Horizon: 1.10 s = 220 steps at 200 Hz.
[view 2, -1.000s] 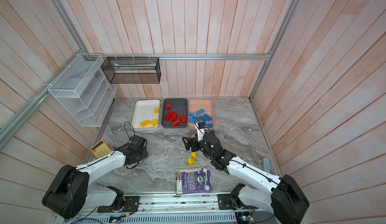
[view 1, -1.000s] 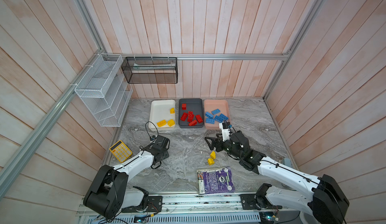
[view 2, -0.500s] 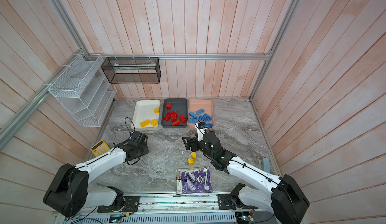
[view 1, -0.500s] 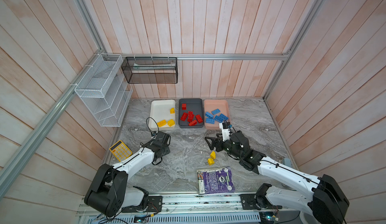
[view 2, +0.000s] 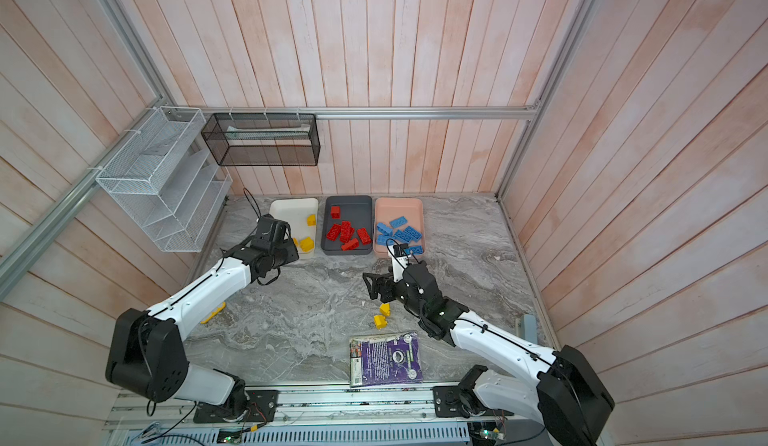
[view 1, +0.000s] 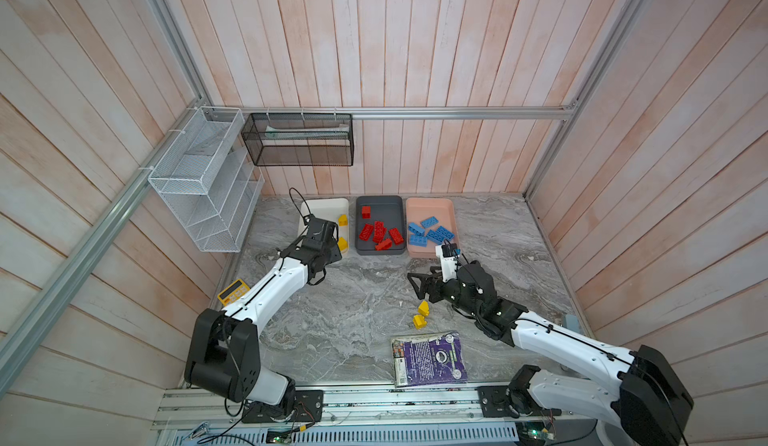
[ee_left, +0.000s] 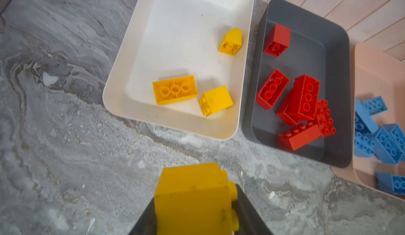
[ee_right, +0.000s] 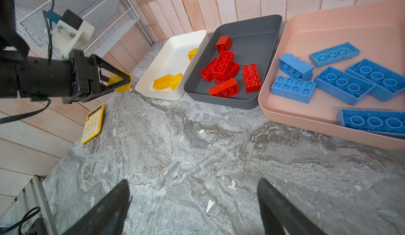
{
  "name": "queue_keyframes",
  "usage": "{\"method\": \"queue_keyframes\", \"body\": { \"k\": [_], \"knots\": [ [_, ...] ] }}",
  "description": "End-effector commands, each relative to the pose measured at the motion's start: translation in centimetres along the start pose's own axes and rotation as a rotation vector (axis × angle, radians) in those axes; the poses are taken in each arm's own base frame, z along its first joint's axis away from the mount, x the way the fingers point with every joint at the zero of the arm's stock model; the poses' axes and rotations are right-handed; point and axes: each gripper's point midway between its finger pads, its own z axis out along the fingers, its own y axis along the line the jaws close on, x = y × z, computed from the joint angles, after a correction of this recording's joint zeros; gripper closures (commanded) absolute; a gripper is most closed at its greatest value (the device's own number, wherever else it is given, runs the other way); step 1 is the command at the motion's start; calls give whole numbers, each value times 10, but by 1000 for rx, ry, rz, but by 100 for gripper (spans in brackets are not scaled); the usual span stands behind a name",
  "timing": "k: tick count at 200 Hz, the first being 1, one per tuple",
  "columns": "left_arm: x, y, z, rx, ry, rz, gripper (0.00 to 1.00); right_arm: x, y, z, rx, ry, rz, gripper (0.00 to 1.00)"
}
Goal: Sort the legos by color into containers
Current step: 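Carry the yellow brick into the white tray and open the left gripper, then withdraw the left gripper while the right gripper grasps a yellow brick near the purple package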
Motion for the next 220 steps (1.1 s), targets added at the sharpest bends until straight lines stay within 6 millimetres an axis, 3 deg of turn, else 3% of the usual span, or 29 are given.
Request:
{"method": "queue_keyframes", "body": {
  "k": [1,70,122,151,182,220],
  "knots": [
    [-20,-4,18,7,5,39,61,3,-7,4,29,-1,4,9],
    [-68,6,78,-30,20,35,61,11,-12,12,50,24,0,9],
    [-82,10,121,-30,56,19,60,15,-14,17,57,41,-2,9],
    [-84,11,138,-37,74,10,51,17,-17,19,72,46,-8,9],
    [-88,7,133,-20,70,6,36,22,-21,24,93,72,-13,8],
    [-103,-1,94,35,15,-15,25,32,-25,33,121,132,-5,7]
  ]
}}
